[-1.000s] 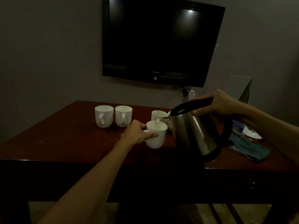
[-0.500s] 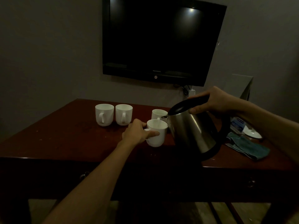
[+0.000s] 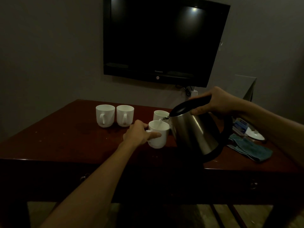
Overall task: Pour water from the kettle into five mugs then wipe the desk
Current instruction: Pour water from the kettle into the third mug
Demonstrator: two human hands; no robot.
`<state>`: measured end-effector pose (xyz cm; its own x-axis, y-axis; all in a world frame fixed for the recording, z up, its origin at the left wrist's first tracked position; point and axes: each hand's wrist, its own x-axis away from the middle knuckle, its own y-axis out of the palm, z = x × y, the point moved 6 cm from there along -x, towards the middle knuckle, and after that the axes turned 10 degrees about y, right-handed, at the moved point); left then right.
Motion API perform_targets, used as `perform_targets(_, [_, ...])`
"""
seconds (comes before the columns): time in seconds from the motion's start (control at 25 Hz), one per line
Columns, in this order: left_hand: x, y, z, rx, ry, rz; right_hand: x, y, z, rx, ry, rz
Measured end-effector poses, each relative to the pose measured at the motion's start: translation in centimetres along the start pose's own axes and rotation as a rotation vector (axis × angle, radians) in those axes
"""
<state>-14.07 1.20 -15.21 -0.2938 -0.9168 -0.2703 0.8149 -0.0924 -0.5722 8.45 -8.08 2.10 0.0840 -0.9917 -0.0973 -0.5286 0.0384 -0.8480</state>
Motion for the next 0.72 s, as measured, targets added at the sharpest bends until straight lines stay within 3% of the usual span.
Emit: perform_targets(0.72, [-0.1,-0.6,-0.1,-0.049,-0.022,-0.007,-0.4,-0.3,1.4,0.004,0.063,-0.009])
